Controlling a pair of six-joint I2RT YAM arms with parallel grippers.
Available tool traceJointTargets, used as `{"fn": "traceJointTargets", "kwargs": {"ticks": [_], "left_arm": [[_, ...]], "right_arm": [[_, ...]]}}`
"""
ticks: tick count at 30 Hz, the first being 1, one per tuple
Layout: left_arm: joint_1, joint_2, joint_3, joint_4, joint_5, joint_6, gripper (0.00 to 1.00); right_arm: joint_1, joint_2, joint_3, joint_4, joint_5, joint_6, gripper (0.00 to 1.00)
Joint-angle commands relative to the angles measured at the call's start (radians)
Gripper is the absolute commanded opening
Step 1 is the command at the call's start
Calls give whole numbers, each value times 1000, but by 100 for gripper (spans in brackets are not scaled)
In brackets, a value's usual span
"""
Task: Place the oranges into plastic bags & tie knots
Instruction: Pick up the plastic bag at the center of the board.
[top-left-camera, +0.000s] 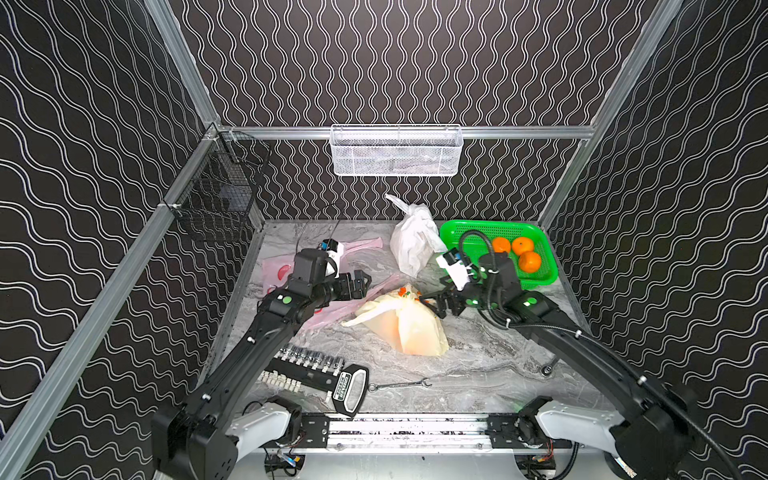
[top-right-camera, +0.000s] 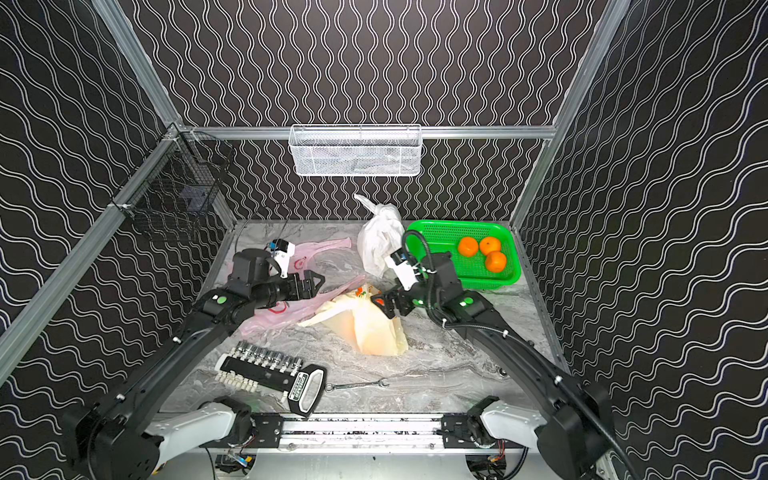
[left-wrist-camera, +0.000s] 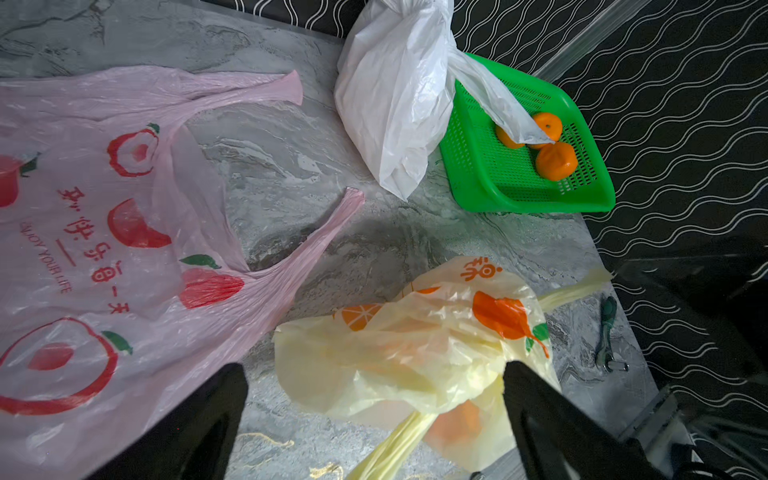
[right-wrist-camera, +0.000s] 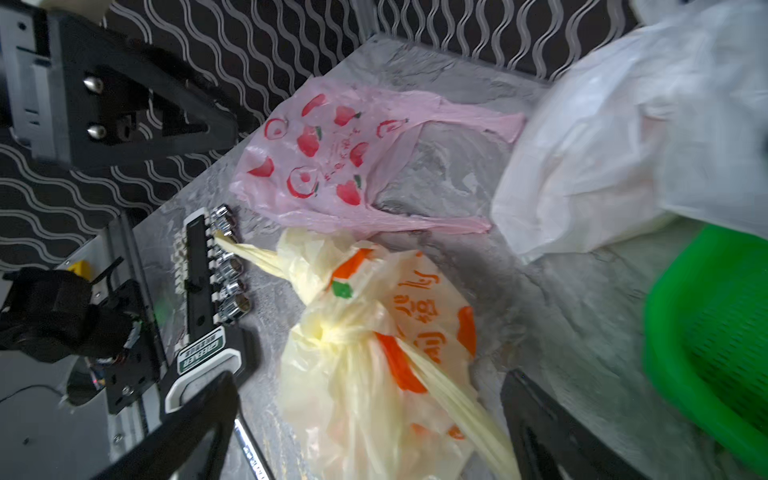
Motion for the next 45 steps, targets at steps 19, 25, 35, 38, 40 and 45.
{"fn": "traceJointTargets", "kwargs": {"ticks": [19, 25, 35, 38, 40, 45], "left_arm": [[158, -56, -173, 3, -11, -10, 92], [158, 20, -161, 18, -54, 23, 82], [159, 300, -67, 113, -184, 12, 69], [170, 402, -33, 149, -193, 9, 67], [179, 462, -13, 184, -161, 9, 66], [198, 587, 54, 207, -116, 13, 64]], "right_arm": [[127, 413, 239, -240, 194, -164, 73], [126, 374, 227, -237, 184, -132, 33], [120, 71, 71, -48, 336, 164, 3], [121, -21, 1, 38, 435, 302, 0], [121, -47, -3, 20, 522, 384, 0], [117, -95, 11, -56, 578, 361, 0]]}}
